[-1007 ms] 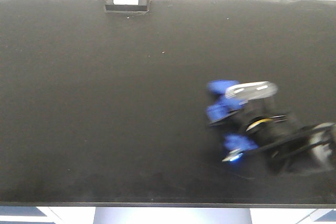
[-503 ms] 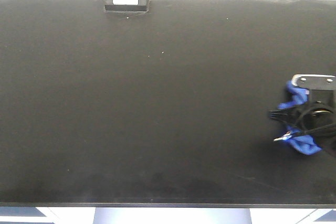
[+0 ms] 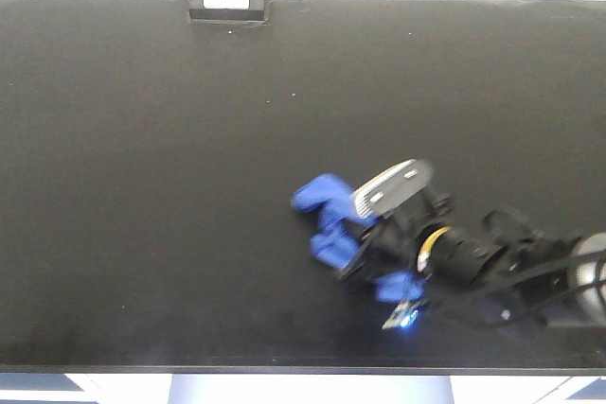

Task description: Wipe right workspace with blue cloth

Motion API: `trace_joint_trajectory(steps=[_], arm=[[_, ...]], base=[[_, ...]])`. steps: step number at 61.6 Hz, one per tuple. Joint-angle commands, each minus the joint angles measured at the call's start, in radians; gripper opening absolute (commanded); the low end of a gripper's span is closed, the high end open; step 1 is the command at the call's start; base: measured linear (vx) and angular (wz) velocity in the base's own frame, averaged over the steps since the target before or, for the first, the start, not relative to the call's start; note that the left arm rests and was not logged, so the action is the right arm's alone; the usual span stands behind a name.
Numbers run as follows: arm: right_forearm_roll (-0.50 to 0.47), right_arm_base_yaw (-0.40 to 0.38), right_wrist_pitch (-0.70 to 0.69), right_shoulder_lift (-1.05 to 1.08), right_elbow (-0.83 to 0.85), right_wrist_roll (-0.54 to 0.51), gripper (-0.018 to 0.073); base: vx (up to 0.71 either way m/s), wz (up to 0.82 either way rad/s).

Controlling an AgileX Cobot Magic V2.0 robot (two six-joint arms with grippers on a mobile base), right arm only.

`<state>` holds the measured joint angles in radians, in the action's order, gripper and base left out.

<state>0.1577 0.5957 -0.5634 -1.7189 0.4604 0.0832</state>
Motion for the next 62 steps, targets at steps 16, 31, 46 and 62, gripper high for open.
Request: trace_joint_trajectory(steps=[16,31,46,62], arm=[[-0.493,-0.128,-0.054,0.031,0.016,-0.329,0.0004],[-0.949,-0.318,-0.087,0.038,0.016,-0.718,0.0022],[-0.915,-0.322,-0.033,0.092,0.016,-0.861,0.0116],[-0.829,-0.322,0.105,0.138,0.016,-0.756,0.0315]], base=[[0.00,0.00],[0.00,0.00],[0.00,0.00],[0.00,0.00]])
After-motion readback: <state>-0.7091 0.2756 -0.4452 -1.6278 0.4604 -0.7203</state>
